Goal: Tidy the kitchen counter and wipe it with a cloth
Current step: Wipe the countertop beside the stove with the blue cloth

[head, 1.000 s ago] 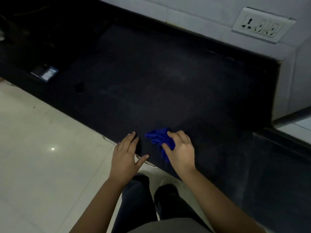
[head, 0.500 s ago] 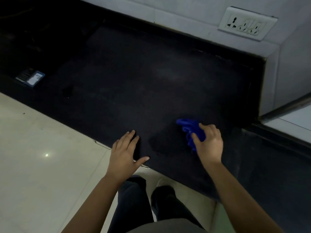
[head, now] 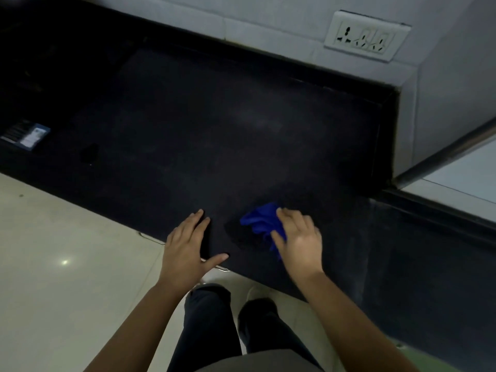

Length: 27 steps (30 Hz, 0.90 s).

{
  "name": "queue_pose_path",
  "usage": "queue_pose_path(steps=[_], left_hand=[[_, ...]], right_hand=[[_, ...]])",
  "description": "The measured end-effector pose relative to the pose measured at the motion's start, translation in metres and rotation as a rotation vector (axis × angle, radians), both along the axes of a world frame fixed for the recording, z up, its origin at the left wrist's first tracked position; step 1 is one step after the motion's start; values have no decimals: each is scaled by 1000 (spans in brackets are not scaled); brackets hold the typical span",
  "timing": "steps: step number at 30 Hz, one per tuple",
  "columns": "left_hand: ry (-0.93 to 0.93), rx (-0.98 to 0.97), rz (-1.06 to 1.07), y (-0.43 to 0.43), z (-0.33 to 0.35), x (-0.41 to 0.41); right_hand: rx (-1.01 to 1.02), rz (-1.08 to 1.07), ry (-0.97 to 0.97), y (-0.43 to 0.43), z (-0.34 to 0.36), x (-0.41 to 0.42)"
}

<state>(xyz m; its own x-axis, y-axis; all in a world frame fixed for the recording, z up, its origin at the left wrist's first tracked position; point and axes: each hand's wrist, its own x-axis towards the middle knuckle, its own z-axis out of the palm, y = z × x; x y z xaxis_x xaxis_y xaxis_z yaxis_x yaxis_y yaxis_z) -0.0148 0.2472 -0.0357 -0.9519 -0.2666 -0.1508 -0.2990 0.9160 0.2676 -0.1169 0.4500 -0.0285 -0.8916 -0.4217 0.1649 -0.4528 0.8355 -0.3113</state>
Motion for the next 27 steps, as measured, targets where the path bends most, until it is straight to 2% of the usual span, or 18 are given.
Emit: queue_pose_path(steps=[4,8,10,13,16,21,24,27], left_hand=[[-62,-72,-26,0,4,-2],[-34,-62,-30,-1,2,-2],[-25,-51,-30,-2,2,-2],[-8,-44,-27,-4,4,-4],[2,-39,-35,-5,5,-5],[-12,-43,-80,-7,4,-4],[8,-29,-145,-16,4,-3],[40,-3,-252,-30,3,-2]], right_hand=[[-47,-218,-35,43,6,-48],[-66,-297,-55,39,5,-45],[-78,-252,-31,25,1,-19],[-71,-77,-13,16,-2,14],[-51,-18,-15,31,0,-6],[-80,-462,-44,55,7,-50],[-99,-492,30,29,-1,-15],[-111,-372,48,-11,-6,44]])
